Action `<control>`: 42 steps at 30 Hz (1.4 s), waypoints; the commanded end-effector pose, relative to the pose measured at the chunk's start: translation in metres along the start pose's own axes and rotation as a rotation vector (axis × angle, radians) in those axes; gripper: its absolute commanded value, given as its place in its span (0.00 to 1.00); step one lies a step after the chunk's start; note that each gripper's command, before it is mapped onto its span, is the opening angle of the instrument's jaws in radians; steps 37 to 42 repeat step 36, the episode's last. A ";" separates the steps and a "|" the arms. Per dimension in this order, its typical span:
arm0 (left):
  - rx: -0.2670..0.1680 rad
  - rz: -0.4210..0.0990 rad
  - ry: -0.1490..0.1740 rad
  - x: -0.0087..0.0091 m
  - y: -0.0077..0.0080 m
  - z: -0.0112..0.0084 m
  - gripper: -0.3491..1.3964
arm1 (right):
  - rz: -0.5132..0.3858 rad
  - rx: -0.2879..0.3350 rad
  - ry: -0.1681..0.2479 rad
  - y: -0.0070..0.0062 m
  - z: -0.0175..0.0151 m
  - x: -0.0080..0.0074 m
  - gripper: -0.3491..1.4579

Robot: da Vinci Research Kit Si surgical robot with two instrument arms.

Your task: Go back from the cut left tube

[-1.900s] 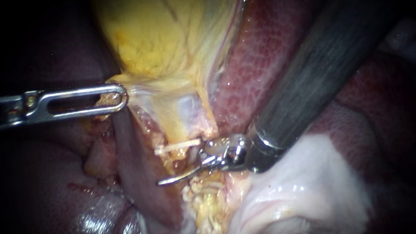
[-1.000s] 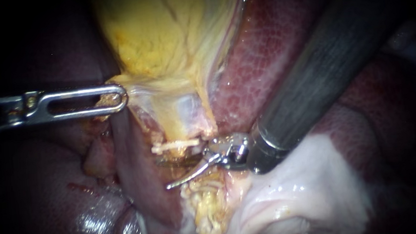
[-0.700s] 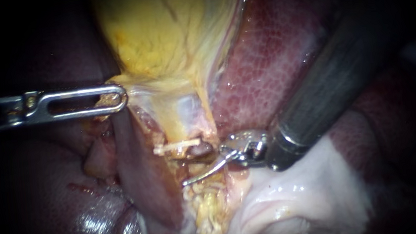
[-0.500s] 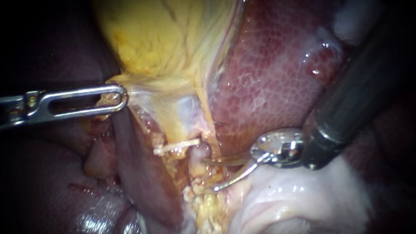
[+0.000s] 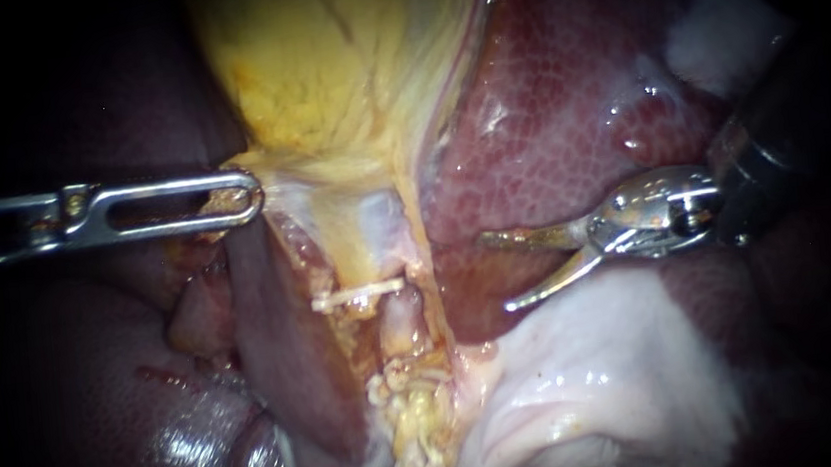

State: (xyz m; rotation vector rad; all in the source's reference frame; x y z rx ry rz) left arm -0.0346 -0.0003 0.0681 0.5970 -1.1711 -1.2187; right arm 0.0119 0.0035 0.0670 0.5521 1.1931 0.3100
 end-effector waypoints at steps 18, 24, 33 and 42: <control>0.016 -0.019 0.062 0.0059 0.0013 0.0083 0.00 | -0.001 0.000 -0.002 -0.0002 -0.0014 0.0002 0.98; 0.018 -0.015 0.067 0.0063 0.0016 0.0091 0.00 | -0.001 0.006 -0.002 -0.0003 -0.0015 0.0002 0.98; 0.018 -0.015 0.070 0.0063 0.0016 0.0090 0.00 | -0.001 0.007 0.001 -0.0004 -0.0016 0.0003 0.98; 0.018 -0.015 0.070 0.0063 0.0017 0.0089 0.00 | -0.001 0.010 0.004 -0.0005 -0.0016 0.0004 0.98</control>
